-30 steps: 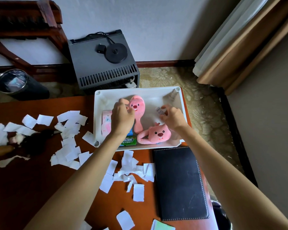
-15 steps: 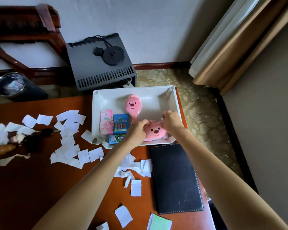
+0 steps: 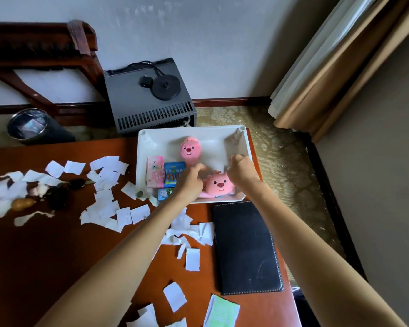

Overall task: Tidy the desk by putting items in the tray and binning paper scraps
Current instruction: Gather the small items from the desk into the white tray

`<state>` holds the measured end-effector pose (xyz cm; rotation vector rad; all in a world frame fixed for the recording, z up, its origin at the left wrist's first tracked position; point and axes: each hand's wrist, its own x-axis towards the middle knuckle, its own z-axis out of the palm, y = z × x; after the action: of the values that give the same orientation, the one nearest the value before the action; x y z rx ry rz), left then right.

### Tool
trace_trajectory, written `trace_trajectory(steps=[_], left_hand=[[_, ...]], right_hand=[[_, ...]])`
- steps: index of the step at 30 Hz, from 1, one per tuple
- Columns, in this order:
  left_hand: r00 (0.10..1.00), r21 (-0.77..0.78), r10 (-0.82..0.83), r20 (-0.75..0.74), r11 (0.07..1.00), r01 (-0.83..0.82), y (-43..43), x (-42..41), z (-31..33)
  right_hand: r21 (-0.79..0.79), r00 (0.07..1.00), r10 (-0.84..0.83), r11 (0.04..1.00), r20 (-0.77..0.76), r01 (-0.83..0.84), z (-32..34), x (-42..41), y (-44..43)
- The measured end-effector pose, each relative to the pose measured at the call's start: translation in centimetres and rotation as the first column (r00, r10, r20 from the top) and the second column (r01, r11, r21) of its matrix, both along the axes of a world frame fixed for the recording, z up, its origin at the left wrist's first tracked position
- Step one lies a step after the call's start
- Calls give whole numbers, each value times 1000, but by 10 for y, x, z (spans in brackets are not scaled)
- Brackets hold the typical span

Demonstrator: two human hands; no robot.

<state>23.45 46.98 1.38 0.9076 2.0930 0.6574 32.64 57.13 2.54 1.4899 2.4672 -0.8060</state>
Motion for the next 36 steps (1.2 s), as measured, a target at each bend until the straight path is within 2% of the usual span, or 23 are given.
trace_trajectory(steps=[5, 10, 13, 16, 21, 27, 30, 33, 36], left_hand=[[988, 87, 93, -125, 993, -83, -37, 0, 37], [938, 108, 233, -255, 971, -212, -119, 4, 64], [911, 58, 282, -301, 959, -278, -187, 6, 64], [889, -28, 341, -305, 930, -366, -259, 0, 47], [892, -184, 334, -304, 898, -400, -359, -19, 10], [935, -282, 206, -290, 915, -290, -437, -45, -18], [959, -275, 120, -255, 942, -191, -454, -53, -21], [973, -244, 49, -226, 964, -105, -455, -56, -22], [982, -188, 30, -184, 980, -65, -453, -57, -22]], right_hand=[[98, 990, 125, 988, -60, -119, 32, 2, -50], [153, 946, 288, 952, -147, -266, 41, -4, -131], [93, 919, 357, 934, -168, -346, 30, -10, -188], [26, 866, 478, 877, -145, -480, 5, -15, -255], [-161, 803, 588, 787, -101, -596, -29, -30, -362], [-368, 796, 593, 771, 120, -519, -41, -43, -448], [-321, 797, 557, 818, 234, -478, -46, -42, -467], [-240, 871, 440, 890, 220, -389, -47, -39, -471], [-192, 907, 367, 924, 206, -330, -45, -36, -469]])
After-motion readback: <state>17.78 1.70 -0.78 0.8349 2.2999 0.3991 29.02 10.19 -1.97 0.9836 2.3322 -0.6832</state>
